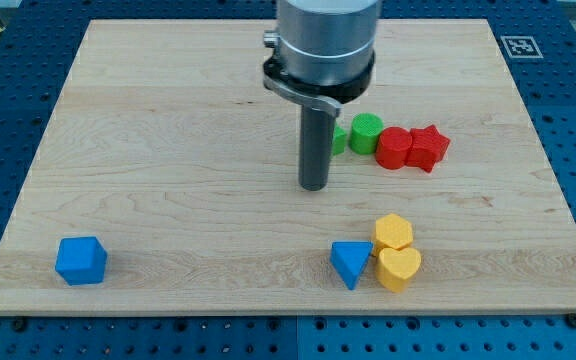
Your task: Push the green star towards the bottom
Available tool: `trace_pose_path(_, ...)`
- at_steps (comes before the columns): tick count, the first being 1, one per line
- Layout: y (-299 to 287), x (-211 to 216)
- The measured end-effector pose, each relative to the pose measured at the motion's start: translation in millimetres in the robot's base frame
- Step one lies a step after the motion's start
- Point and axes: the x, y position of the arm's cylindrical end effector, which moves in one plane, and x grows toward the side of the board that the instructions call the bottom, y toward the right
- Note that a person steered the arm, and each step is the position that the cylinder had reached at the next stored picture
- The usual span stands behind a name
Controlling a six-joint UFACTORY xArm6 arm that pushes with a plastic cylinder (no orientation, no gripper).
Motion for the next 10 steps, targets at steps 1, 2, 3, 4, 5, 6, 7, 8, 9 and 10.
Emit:
trace_pose_path(1,-32,-22)
trace_pose_path(2,-58,-71)
trace_pose_path(3,-54,-96)
trace_pose_path(4,-53,-101)
trace_pose_path(5,-53,-101)
trace_pose_path(6,-53,-101)
trace_pose_path(7,-53,-112)
trace_pose_path(8,-26,-122)
trace_pose_path(9,-8,-122)
trace_pose_path(10,20,-113)
